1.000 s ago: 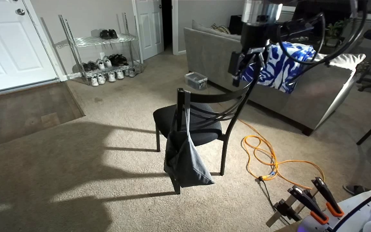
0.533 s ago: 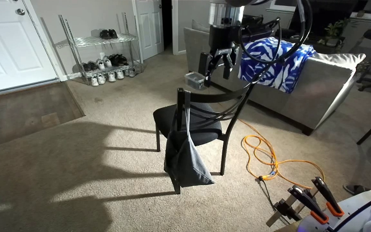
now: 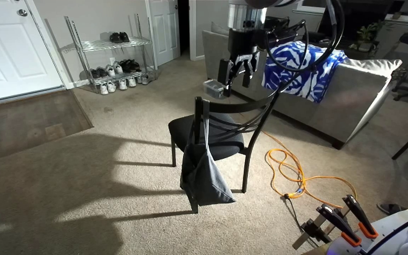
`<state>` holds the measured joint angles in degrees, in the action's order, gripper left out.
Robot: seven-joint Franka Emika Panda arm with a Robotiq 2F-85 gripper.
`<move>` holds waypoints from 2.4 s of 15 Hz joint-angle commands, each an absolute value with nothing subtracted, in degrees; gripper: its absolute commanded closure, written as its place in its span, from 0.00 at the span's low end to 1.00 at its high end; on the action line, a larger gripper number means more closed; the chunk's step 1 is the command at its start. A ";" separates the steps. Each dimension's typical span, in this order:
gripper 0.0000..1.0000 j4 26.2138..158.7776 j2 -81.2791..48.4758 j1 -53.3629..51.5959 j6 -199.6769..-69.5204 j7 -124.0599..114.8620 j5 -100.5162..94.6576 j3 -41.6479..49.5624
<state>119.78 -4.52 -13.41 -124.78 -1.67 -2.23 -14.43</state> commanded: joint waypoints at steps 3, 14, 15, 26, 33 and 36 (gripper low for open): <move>0.00 116.40 -7.86 -15.66 -125.27 9.29 -6.77 -15.72; 0.00 115.09 -15.10 -16.10 -136.15 31.20 -17.69 -16.49; 0.00 114.90 -16.09 -16.16 -136.75 33.18 -18.69 -16.61; 0.00 113.74 -20.60 -18.95 -136.80 42.42 -37.17 -14.58; 0.00 114.17 -21.14 -20.98 -135.98 39.46 -53.97 -13.77; 0.00 114.88 -21.02 -20.99 -135.94 38.73 -58.53 -14.23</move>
<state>114.25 -21.31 -20.47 -136.91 40.59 -54.03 -14.11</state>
